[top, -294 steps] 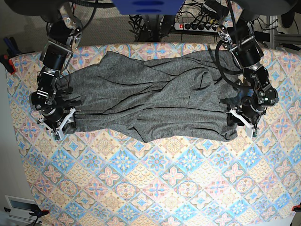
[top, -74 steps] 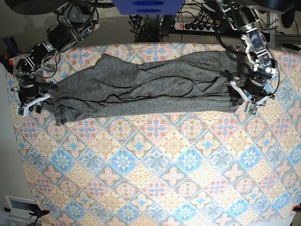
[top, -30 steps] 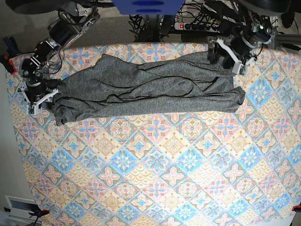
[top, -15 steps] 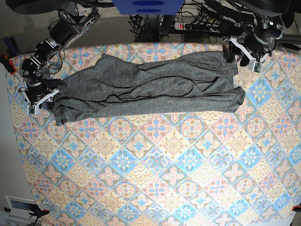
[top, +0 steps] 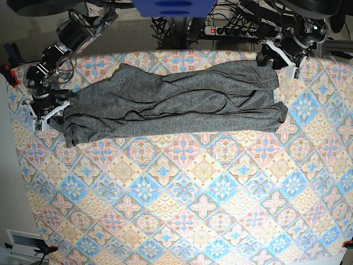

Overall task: Layout the t-shirt on the table in an organized manner, then fold the t-shirt properly
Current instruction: 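Drag the shirt end with the left gripper toward the right gripper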

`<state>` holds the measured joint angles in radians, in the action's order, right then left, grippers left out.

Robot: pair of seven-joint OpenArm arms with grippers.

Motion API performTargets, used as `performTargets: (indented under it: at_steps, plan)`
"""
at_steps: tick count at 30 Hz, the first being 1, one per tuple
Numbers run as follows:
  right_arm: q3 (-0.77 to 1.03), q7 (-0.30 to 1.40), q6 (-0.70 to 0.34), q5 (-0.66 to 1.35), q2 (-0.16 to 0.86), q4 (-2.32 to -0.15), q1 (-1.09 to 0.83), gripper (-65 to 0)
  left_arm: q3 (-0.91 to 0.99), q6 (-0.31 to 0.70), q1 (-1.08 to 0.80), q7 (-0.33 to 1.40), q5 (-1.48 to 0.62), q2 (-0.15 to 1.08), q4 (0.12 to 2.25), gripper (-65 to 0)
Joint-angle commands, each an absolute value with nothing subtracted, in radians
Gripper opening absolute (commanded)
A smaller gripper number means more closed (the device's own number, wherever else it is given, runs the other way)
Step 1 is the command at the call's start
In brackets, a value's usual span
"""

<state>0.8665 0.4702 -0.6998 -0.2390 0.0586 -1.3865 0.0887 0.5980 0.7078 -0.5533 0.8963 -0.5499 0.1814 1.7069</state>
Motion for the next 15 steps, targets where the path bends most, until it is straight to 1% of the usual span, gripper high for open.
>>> performTargets:
  at_steps: [1,4,9,15]
  plan:
    - [0.866,0.444,-0.698,-0.226,0.074,-1.402,0.105,-38.8,0.598,0.698,-0.545,0.920,-0.524,0.186,1.709,-32.3]
    - [0.866,0.444,-0.698,-0.226,0.074,-1.402,0.105,-38.8,0.598,0.698,-0.513,0.915,-0.519,0.185,1.678,-32.3]
    - [0.866,0.446,-0.698,-0.226,0.074,-1.402,0.105,-38.8,0.598,0.698,-0.412,0.923,-0.524,0.183,1.524,-32.3]
    - [0.866,0.446,-0.698,-0.226,0.074,-1.402,0.104,-38.8,0.596,0.698,-0.331,0.923,-0.524,0.183,1.438,-32.3]
